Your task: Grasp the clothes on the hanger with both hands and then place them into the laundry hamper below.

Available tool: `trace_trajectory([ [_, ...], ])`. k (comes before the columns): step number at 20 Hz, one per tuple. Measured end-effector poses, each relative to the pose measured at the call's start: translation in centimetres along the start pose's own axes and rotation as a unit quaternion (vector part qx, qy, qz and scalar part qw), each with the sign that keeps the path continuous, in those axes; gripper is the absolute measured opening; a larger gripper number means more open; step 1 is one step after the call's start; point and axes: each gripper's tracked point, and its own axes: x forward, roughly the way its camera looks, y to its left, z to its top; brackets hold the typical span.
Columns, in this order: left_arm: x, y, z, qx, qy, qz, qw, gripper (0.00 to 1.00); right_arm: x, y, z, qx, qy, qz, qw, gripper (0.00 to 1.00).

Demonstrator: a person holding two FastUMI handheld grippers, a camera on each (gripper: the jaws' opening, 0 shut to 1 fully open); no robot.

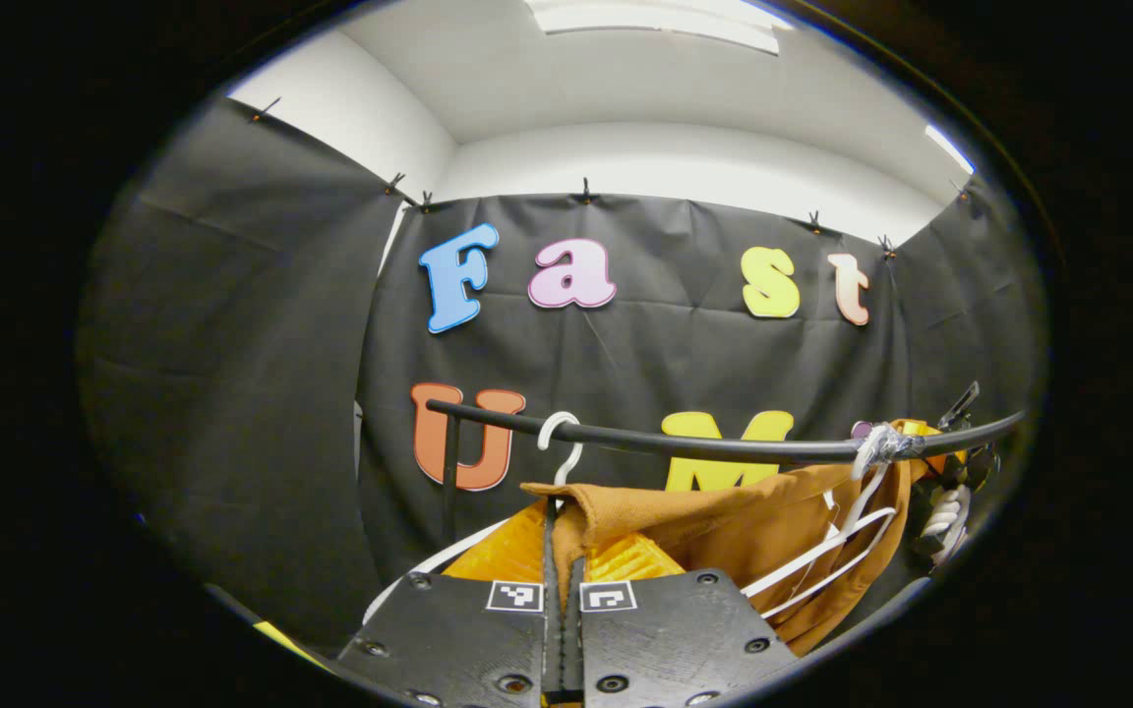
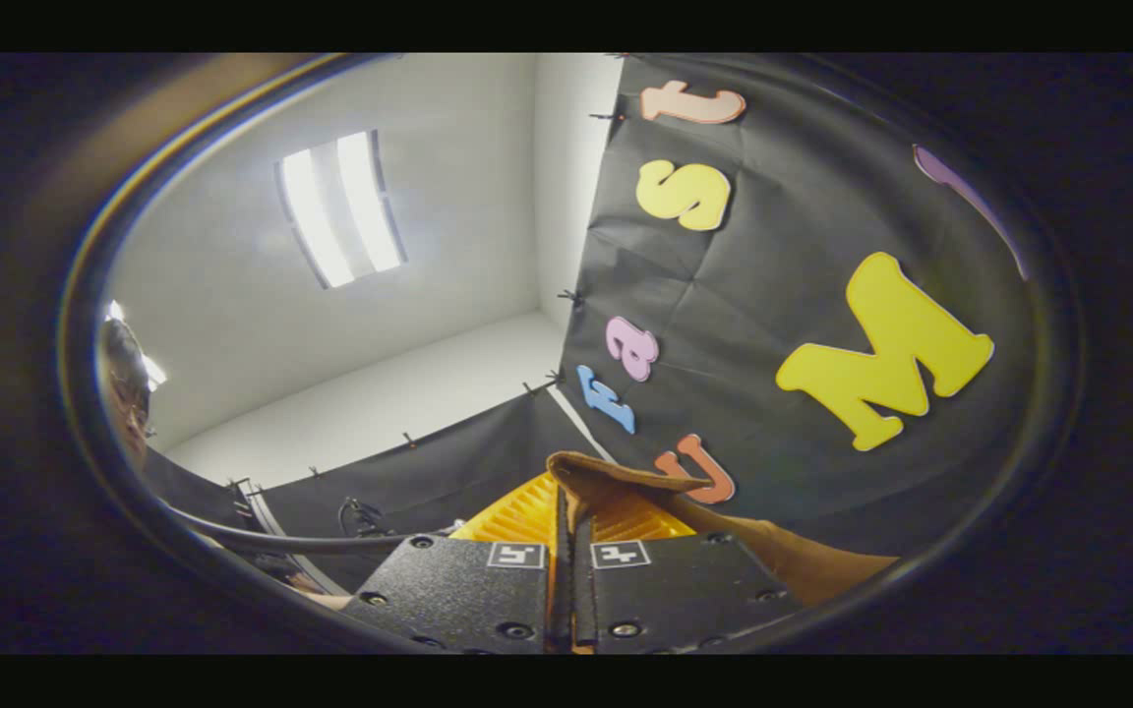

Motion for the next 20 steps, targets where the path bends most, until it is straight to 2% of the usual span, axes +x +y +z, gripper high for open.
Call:
trace_trajectory([
  [1,0.2,-0.2,-0.6,0.005,0.007,-0.007,1.000,0.00,0.0,-1.0,-0.4,-0.001,0.003,-0.018,1.000,0.04],
  [3,0.3,-0.5,-2.5,0.020,0.028,-0.010,0.999,0.04,0.0,-3.5,-1.8,-0.011,0.025,-0.064,0.998,0.03],
  [5,-0.1,-2.1,-4.3,0.026,0.046,-0.020,0.998,0.04,-0.7,-7.2,-3.4,-0.053,0.059,-0.149,0.986,0.04],
  [7,-0.6,-2.3,-5.3,0.041,0.050,-0.016,0.998,0.00,-0.7,-8.2,-5.0,-0.049,0.075,-0.174,0.981,0.04],
  [9,-0.5,-1.2,-6.6,0.022,0.063,-0.009,0.998,0.04,-0.7,-8.5,-6.3,-0.015,0.084,-0.171,0.981,0.04],
  [10,-0.3,-0.2,-7.0,0.008,0.071,-0.004,0.997,0.00,-0.8,-8.8,-7.1,0.005,0.091,-0.169,0.981,0.04],
  [12,-0.3,0.8,-7.8,-0.013,0.081,-0.003,0.997,0.00,-1.4,-9.8,-8.4,0.014,0.102,-0.179,0.979,0.04],
  [16,0.0,1.4,-8.2,-0.012,0.073,-0.004,0.997,0.04,-1.8,-10.4,-10.1,0.041,0.106,-0.181,0.977,0.04],
  [18,-0.5,1.0,-8.0,-0.022,0.071,-0.005,0.997,0.04,-1.7,-9.3,-9.4,0.045,0.093,-0.167,0.980,0.04],
  [20,-1.0,0.3,-7.2,-0.002,0.063,-0.002,0.998,0.05,-1.5,-6.5,-7.6,0.034,0.073,-0.118,0.990,0.04],
])
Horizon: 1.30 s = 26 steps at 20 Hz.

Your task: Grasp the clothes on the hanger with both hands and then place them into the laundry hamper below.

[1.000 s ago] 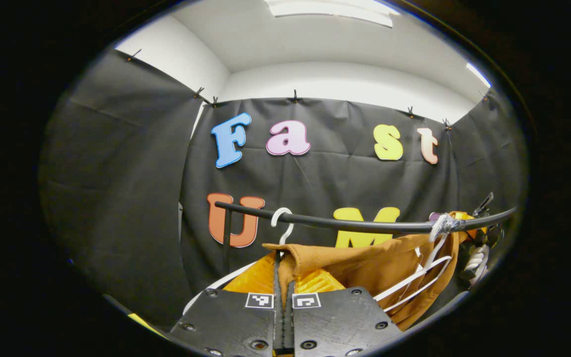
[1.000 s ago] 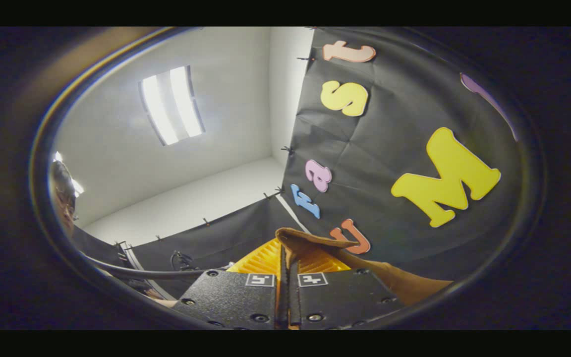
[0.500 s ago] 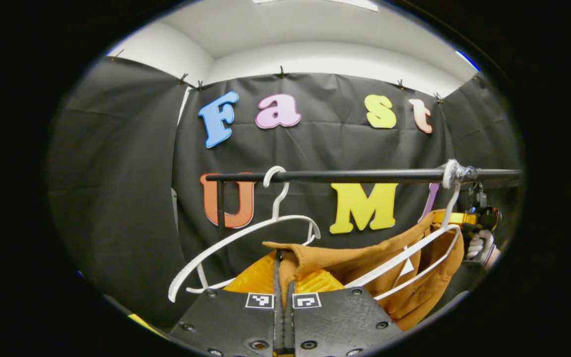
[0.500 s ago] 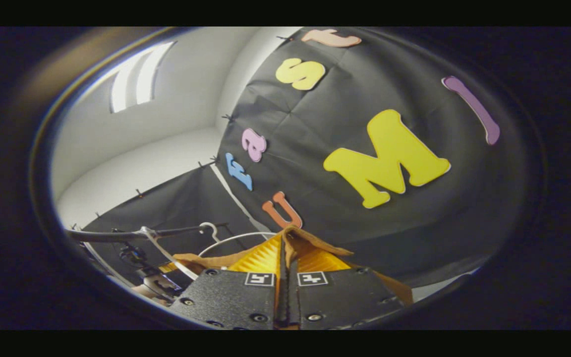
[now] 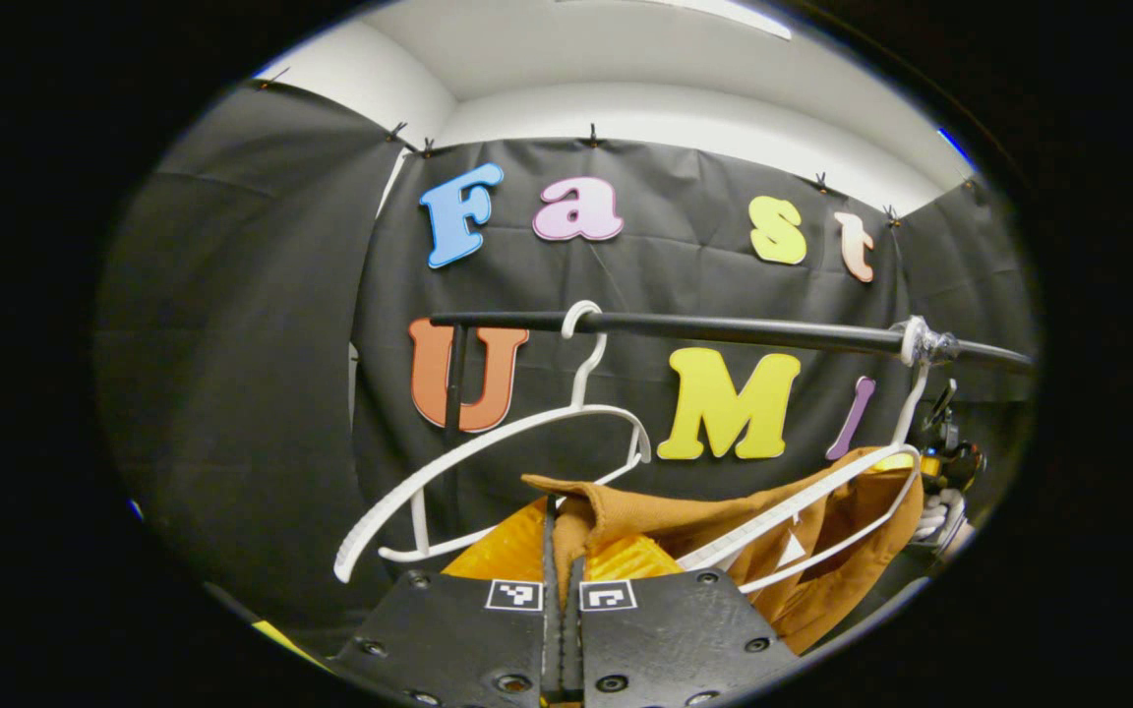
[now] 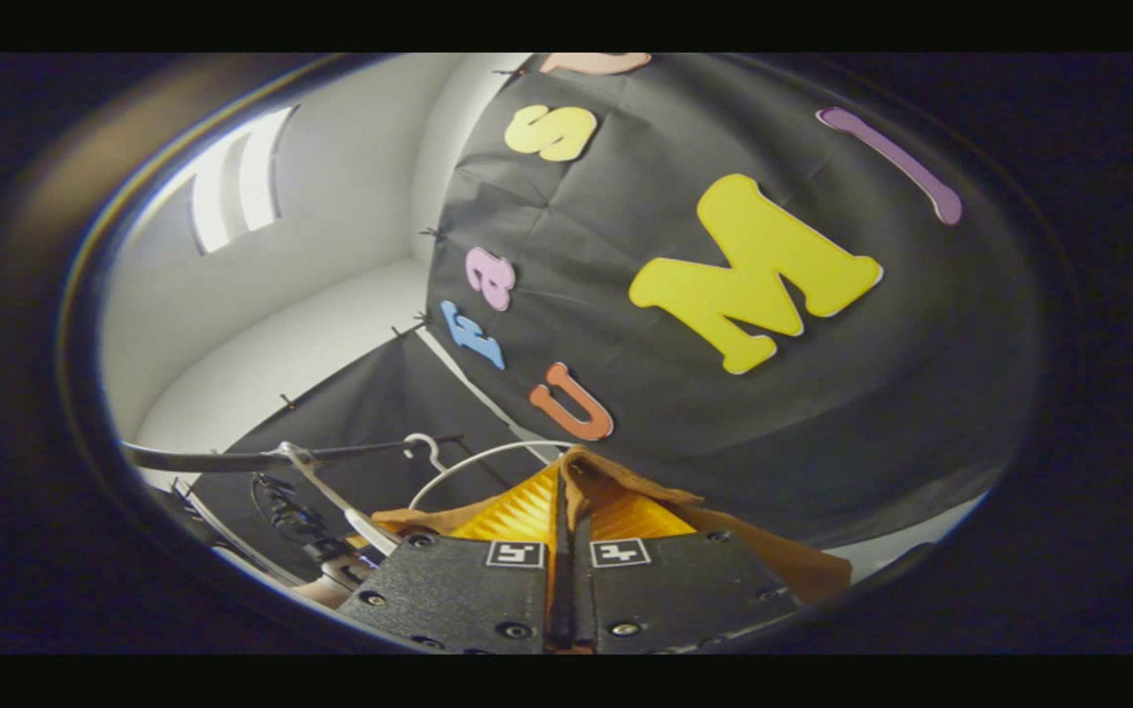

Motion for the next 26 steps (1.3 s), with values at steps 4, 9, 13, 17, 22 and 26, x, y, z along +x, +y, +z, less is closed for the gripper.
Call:
trace_trajectory([
  [4,-1.0,-0.7,2.7,0.000,-0.029,-0.001,1.000,0.04,-1.6,5.5,2.5,0.027,-0.023,0.107,0.994,0.04],
  [9,-1.4,-1.0,6.3,0.018,-0.064,-0.010,0.998,0.00,-4.7,8.5,3.6,0.060,-0.042,0.177,0.981,0.04],
  [13,-2.7,-1.9,6.4,0.022,-0.072,-0.017,0.997,0.04,-6.7,8.0,2.7,0.053,-0.044,0.151,0.986,0.04],
  [17,-3.3,-2.9,4.9,0.024,-0.058,-0.019,0.998,0.04,-8.3,7.6,1.6,0.003,-0.048,0.106,0.993,0.03],
  [22,-2.3,-4.2,5.3,0.031,-0.051,-0.046,0.997,0.04,-9.3,4.1,1.9,-0.047,-0.054,-0.005,0.997,0.02],
  [26,-1.7,-5.4,4.9,0.046,-0.047,-0.062,0.996,0.04,-8.9,1.5,2.0,-0.129,-0.047,-0.101,0.985,0.02],
])
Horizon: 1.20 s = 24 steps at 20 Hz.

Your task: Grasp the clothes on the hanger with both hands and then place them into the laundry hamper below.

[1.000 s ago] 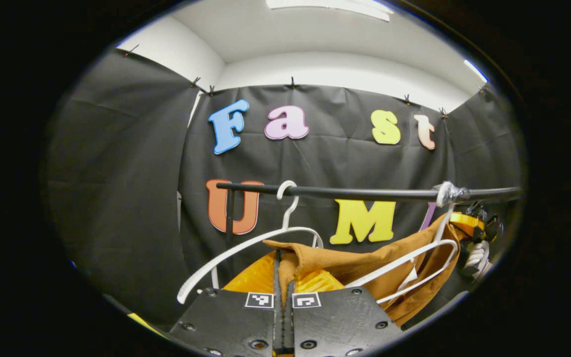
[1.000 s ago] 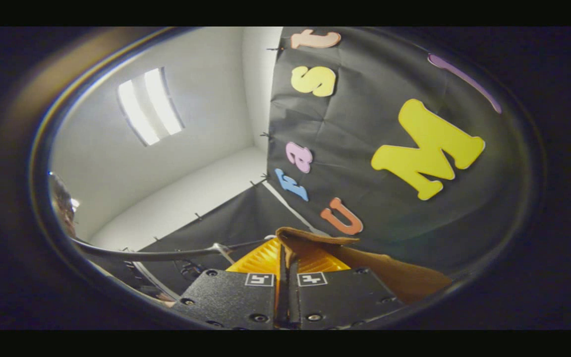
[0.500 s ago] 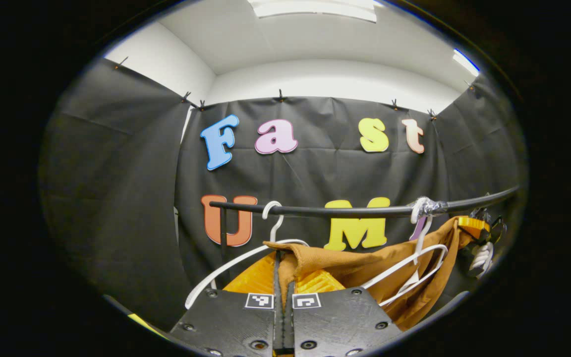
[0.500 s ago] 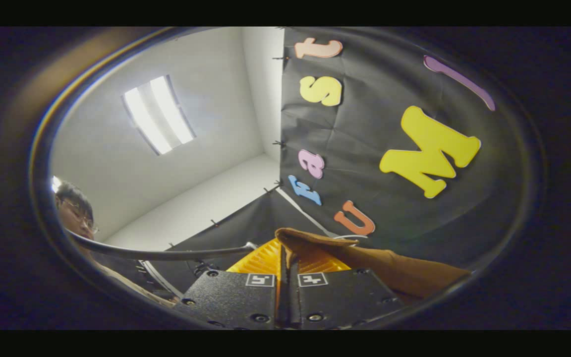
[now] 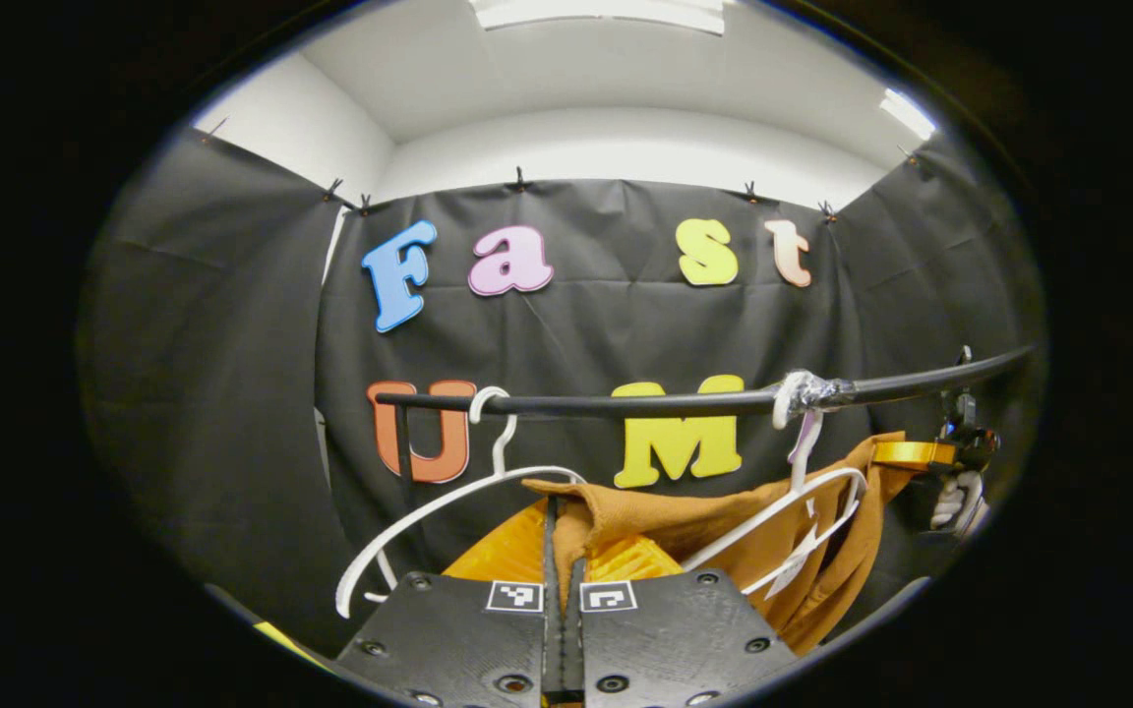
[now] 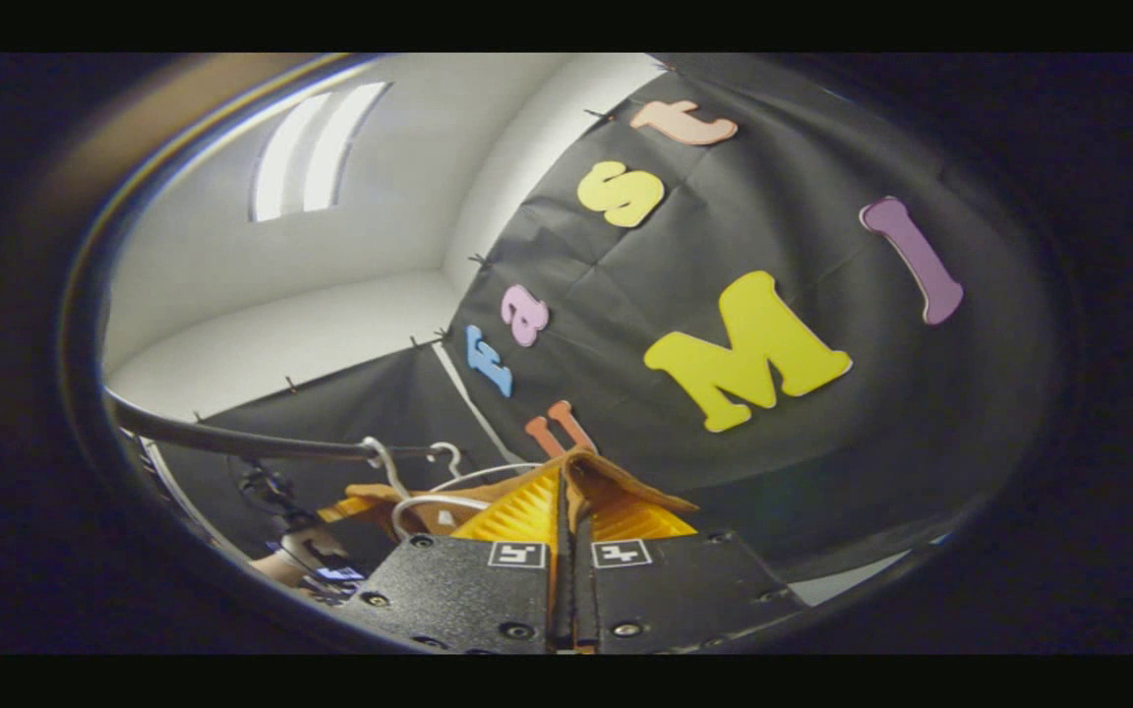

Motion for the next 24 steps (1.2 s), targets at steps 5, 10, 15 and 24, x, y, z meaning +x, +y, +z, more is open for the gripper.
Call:
trace_trajectory([
  [5,-0.6,-3.4,-0.7,0.005,0.007,-0.015,1.000,0.00,1.2,-2.7,1.2,-0.071,0.003,-0.066,0.995,0.03],
  [10,0.0,-1.5,-0.8,-0.006,0.004,-0.002,1.000,0.00,4.6,-1.8,-0.4,-0.039,0.023,-0.025,0.999,0.04],
  [15,0.9,3.0,-2.1,-0.036,0.003,-0.008,0.999,0.04,8.6,-1.1,-3.3,0.055,0.083,0.050,0.994,0.04],
  [24,0.6,5.8,-10.9,-0.127,0.072,-0.031,0.989,0.04,11.4,-3.1,-9.5,0.199,0.150,0.094,0.964,0.04],
])
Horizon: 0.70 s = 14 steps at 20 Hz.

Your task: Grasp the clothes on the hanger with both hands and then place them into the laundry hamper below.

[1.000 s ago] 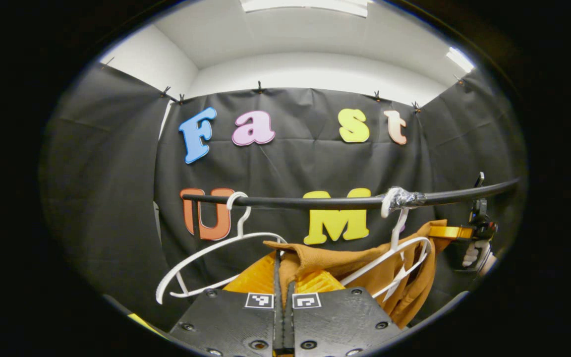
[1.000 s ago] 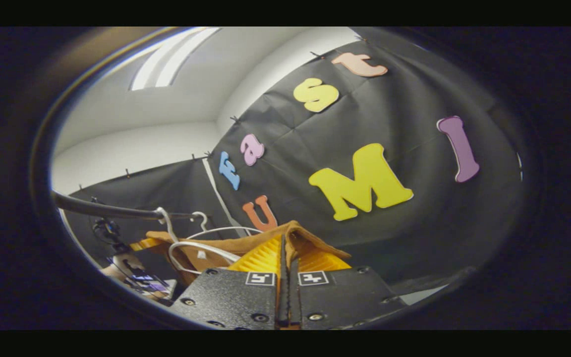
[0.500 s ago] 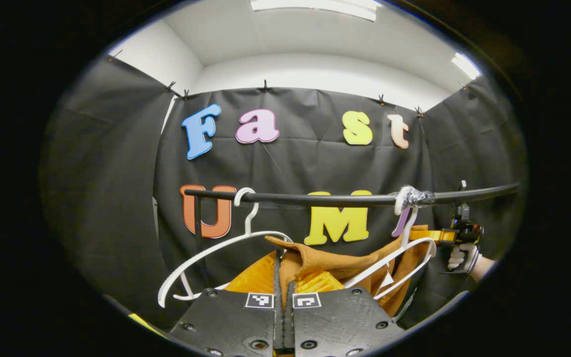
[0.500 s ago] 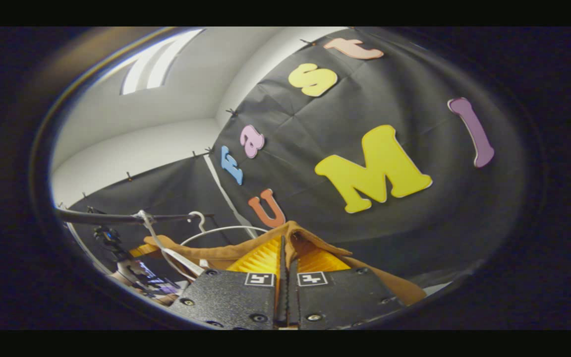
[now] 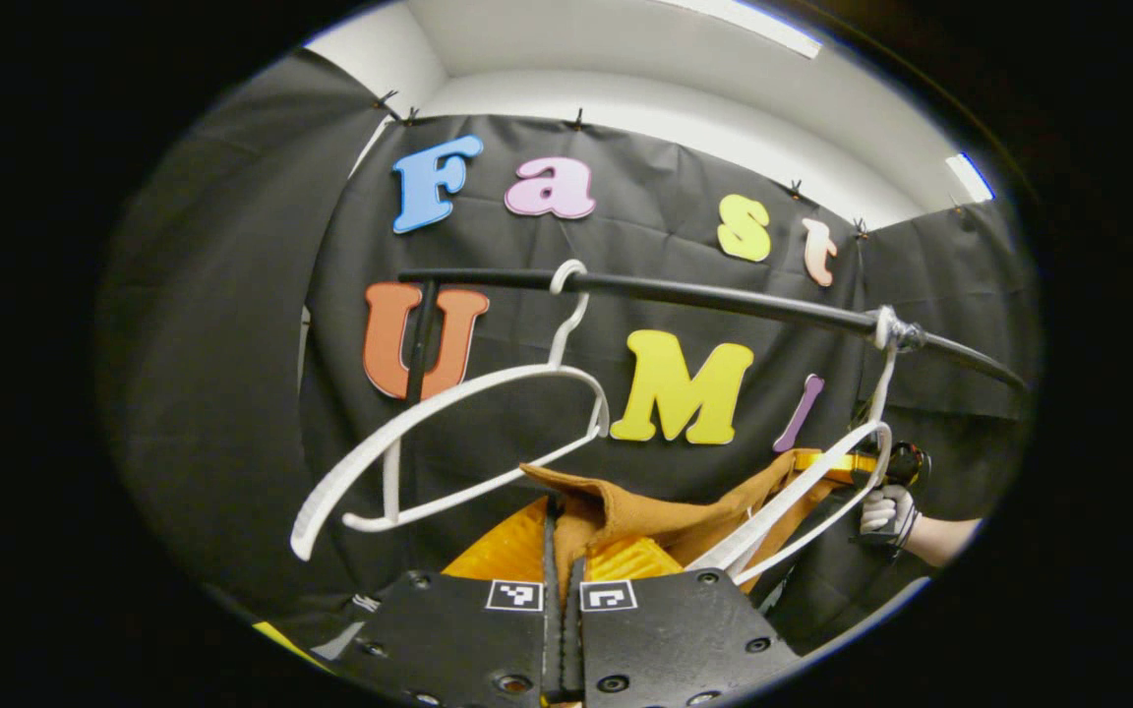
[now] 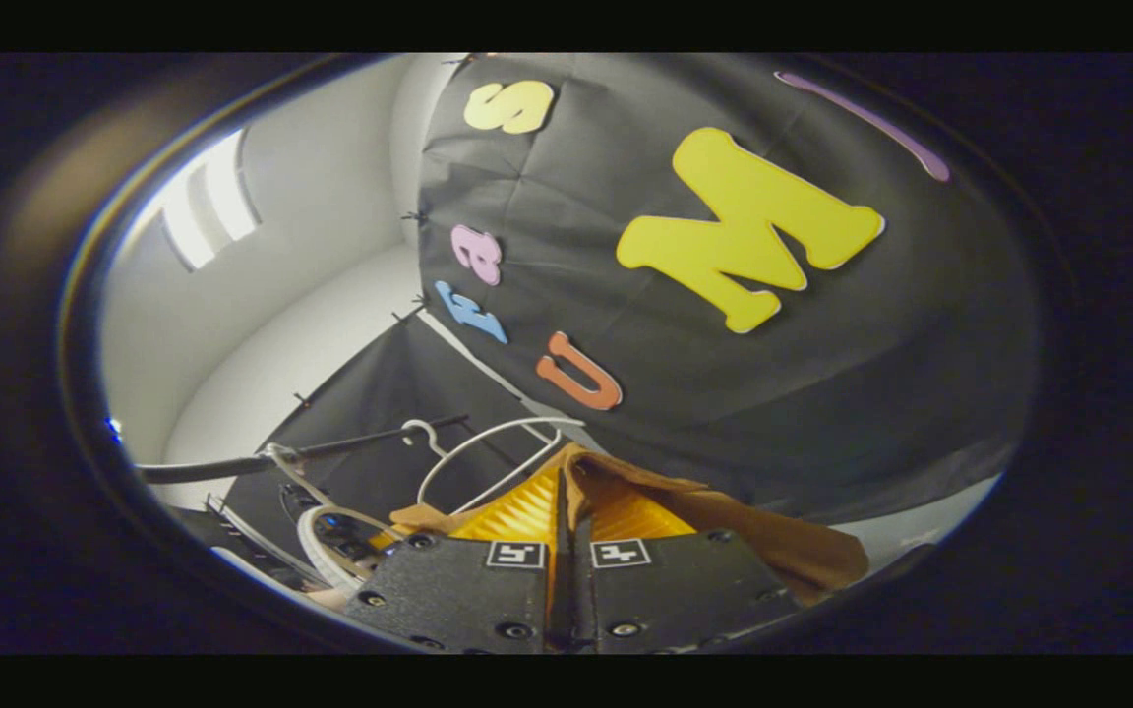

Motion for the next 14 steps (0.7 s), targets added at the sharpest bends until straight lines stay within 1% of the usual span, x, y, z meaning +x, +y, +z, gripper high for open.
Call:
trace_trajectory([
  [2,-0.4,0.9,-0.9,-0.039,-0.001,-0.009,0.999,0.04,0.4,-0.7,-1.3,0.024,0.008,0.009,1.000,0.04],
  [3,-0.5,1.5,-1.5,-0.052,0.003,-0.005,0.999,0.00,0.6,-1.2,-2.0,0.031,0.015,0.011,0.999,0.04],
  [4,-0.7,1.9,-2.6,-0.055,0.009,0.003,0.998,0.05,0.8,-1.7,-2.7,0.035,0.019,0.005,0.999,0.04],
  [5,-0.8,2.1,-3.4,-0.053,0.015,0.008,0.998,0.05,0.8,-2.4,-3.7,0.034,0.026,-0.006,0.999,0.04],
  [6,-1.0,2.2,-4.4,-0.051,0.021,0.017,0.998,0.00,0.8,-3.3,-4.5,0.030,0.029,-0.018,0.999,0.04],
  [7,-1.3,2.3,-5.5,-0.047,0.028,0.024,0.998,0.05,0.3,-3.9,-5.7,0.030,0.035,-0.030,0.998,0.04],
  [8,-1.4,2.5,-6.6,-0.043,0.032,0.033,0.998,0.05,0.0,-4.8,-6.8,0.035,0.037,-0.044,0.998,0.04],
  [9,-1.4,2.3,-7.5,-0.042,0.037,0.038,0.998,0.00,-0.6,-5.3,-7.9,0.036,0.039,-0.054,0.997,0.03],
  [10,-1.8,1.8,-8.4,-0.044,0.044,0.037,0.997,0.05,-1.2,-5.7,-9.0,0.040,0.039,-0.060,0.997,0.03],
  [11,-2.4,1.6,-9.3,-0.046,0.049,0.042,0.997,0.05,-1.9,-5.8,-10.0,0.050,0.039,-0.060,0.996,0.03],
  [12,-3.0,1.3,-10.5,-0.054,0.054,0.041,0.996,0.00,-2.5,-5.8,-11.1,0.059,0.043,-0.059,0.996,0.04],
  [13,-3.7,1.0,-11.4,-0.052,0.058,0.044,0.996,0.00,-3.4,-5.8,-12.2,0.065,0.041,-0.064,0.995,0.04],
  [14,-4.2,0.6,-12.3,-0.054,0.062,0.045,0.996,0.05,-4.1,-5.6,-13.1,0.069,0.036,-0.068,0.995,0.04],
])
